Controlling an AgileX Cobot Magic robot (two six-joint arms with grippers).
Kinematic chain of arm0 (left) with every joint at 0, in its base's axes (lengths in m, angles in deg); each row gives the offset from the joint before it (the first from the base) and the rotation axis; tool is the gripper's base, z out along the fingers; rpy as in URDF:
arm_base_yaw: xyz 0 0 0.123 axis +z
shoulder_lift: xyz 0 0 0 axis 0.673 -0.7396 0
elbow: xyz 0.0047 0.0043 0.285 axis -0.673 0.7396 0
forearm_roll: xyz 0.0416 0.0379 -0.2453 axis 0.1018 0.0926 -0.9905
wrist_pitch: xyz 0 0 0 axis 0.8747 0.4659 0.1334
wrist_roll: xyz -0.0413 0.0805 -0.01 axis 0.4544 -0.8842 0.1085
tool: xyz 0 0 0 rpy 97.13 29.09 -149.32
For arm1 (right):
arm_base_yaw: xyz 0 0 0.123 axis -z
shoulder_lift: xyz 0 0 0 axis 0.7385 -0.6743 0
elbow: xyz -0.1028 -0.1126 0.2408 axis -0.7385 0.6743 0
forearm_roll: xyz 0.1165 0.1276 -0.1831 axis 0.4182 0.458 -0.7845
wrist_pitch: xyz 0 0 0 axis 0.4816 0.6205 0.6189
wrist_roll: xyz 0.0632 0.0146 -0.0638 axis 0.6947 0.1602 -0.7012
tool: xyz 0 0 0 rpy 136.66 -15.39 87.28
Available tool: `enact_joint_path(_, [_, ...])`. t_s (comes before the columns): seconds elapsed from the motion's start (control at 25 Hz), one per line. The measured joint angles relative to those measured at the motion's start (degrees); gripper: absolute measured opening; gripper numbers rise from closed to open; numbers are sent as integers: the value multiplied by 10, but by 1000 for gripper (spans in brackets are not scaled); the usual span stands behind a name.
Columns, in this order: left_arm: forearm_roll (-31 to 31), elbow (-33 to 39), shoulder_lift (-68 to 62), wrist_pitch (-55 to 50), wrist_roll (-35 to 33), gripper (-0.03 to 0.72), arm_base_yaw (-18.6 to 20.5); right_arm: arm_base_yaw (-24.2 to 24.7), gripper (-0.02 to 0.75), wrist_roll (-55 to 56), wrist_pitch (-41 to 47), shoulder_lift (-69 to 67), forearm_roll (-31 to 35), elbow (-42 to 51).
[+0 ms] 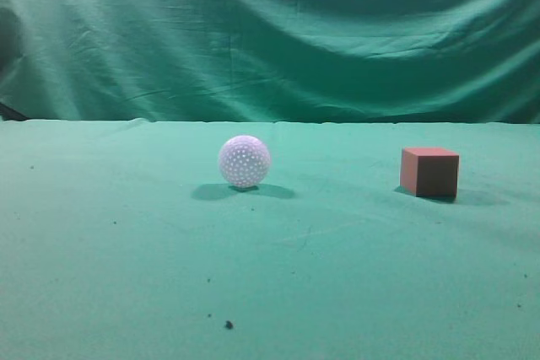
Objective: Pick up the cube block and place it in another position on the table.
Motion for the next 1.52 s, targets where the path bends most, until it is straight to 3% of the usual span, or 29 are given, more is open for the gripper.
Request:
enact_joint_path(0.72, [0, 0, 0, 0, 0, 235, 0, 0, 0, -7, -11, 0, -14, 0])
enact_joint_path(0.92, [0, 0, 0, 0, 0, 235, 0, 0, 0, 46, -190, 0, 49, 3])
enact_joint_path(1.08, [0, 0, 0, 0, 0, 235, 0, 0, 0, 75, -298, 0, 63, 3])
enact_joint_path(1.16, [0, 0, 0, 0, 0, 235, 0, 0, 0, 81, -245, 0, 66, -24])
enact_joint_path(1.44, [0, 0, 0, 0, 0, 235, 0, 0, 0, -28, 106, -110, 40, -257])
enact_joint_path(1.52, [0, 0, 0, 0, 0, 235, 0, 0, 0, -55, 157, -145, 39, -289])
